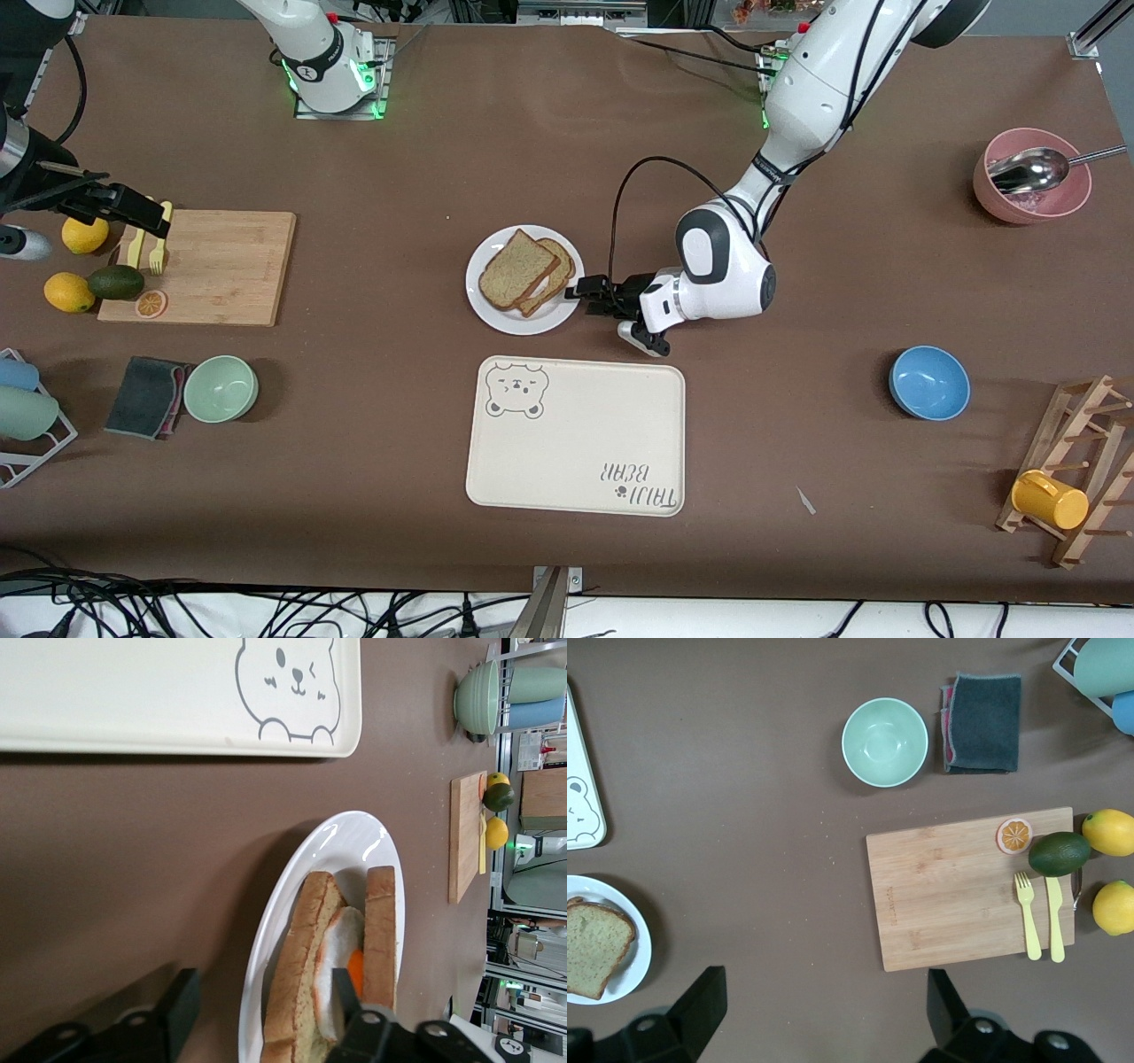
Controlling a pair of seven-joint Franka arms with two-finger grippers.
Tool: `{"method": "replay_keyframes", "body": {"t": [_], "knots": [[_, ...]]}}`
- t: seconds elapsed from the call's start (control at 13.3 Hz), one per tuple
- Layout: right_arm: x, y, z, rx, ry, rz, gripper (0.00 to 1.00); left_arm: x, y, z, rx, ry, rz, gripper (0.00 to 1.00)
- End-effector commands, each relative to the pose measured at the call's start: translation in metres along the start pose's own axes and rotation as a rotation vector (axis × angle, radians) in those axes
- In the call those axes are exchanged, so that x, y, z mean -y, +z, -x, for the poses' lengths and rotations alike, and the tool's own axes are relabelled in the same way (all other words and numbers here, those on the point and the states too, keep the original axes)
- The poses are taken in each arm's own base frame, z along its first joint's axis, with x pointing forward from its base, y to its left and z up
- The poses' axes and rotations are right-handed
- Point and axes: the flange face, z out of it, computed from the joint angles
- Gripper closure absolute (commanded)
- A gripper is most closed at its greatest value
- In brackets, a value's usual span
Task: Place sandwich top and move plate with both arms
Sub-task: 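Lower the left gripper and grasp the white plate rim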
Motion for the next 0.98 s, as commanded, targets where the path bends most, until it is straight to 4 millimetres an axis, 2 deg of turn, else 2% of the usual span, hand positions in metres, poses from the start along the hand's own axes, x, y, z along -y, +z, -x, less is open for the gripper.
{"method": "replay_keyframes", "body": {"t": [0.0,0.3,0.68,0.75,0.83,0.9], "knots": [[0.003,-0.004,-0.004,-0.007,0.01,0.001,0.0,0.002,-0.001,0.0,-0.029,0.03,0.004,0.41],[0.003,-0.011,-0.005,-0.023,0.005,0.011,0.0,0.003,0.004,0.002,-0.022,0.041,0.004,0.57],[0.0,-0.011,-0.005,-0.023,0.002,0.011,0.0,0.016,0.017,0.01,-0.067,0.067,0.056,0.57],[0.001,-0.011,-0.005,-0.021,0.007,0.01,0.0,0.012,0.022,0.013,-0.072,0.065,0.069,0.57],[0.001,-0.012,-0.004,-0.023,0.008,0.009,0.0,0.011,0.024,0.014,-0.072,0.073,0.071,0.6],[0.001,-0.013,-0.004,-0.024,0.008,0.009,0.0,0.011,0.024,0.014,-0.071,0.079,0.071,0.72]]}}
